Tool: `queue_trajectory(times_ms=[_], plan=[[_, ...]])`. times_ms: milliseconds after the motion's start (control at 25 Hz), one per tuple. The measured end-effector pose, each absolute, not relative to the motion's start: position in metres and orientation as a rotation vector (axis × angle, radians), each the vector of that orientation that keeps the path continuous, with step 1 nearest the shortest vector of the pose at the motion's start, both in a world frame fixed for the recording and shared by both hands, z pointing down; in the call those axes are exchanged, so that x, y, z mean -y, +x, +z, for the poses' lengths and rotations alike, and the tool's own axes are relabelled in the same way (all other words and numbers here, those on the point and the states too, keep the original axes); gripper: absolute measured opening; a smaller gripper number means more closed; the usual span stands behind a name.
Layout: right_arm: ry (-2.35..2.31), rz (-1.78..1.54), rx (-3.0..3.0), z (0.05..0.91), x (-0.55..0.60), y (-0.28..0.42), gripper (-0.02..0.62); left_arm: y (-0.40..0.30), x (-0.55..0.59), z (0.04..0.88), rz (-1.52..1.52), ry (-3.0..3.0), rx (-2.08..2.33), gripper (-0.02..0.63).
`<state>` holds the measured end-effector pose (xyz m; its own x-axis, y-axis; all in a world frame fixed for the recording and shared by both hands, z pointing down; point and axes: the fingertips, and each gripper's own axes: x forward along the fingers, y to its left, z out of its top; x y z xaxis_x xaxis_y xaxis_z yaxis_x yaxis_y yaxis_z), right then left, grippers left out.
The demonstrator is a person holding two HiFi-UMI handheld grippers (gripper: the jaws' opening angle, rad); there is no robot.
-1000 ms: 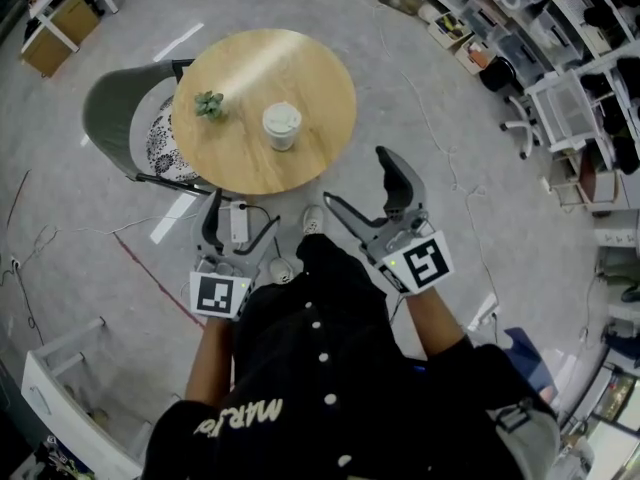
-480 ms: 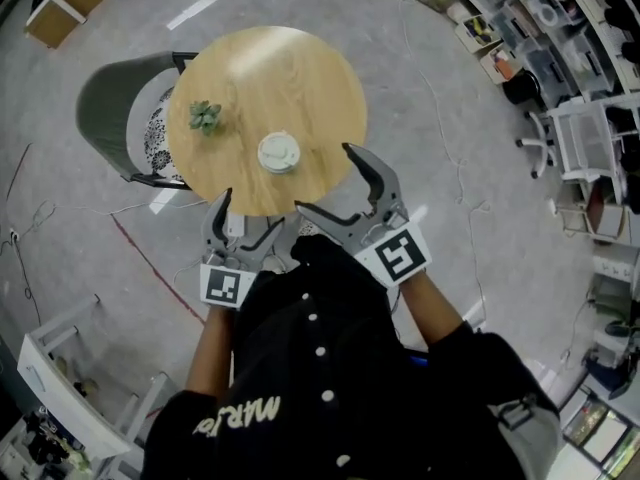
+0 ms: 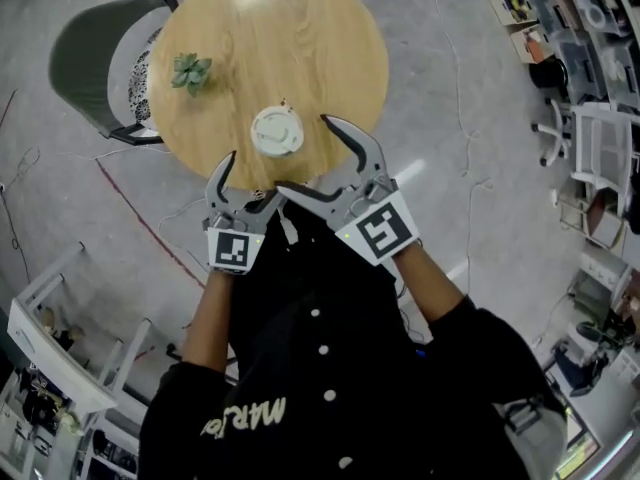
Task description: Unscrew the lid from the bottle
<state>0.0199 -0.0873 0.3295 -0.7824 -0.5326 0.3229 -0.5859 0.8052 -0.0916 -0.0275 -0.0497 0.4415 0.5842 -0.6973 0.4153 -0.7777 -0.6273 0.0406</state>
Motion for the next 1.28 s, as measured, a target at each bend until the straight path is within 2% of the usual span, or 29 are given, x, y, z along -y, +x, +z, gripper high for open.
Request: queue_trajectory(times_ms=[520,1040,1080,1160,1280], plan=[[0.850,0.317,2.592,0.431,0.114,-0.008,0.459,-0.012,0.093,0.546,0.536,2.655,1.159,0.433],[0.823,0.209,2.635,0.450,0.126,-0.030,0.459,0.005,0.119,0.572,0.483,2.701,1.129,0.431],[0.823,0.203,2.641,0.449,0.126,-0.031,0.459,0.004,0.120,0.572,0.484,2.701,1.136,0.426],[0.826,0.206,2.648,0.449,0.126,-0.033,0.459,0.002,0.122,0.572,0.466,2.693,1.155,0.351],[0.834,0.215,2.647,0.451,0.126,-0.033,0.459,0.002,0.122,0.573,0.462,2.689,1.158,0.350]])
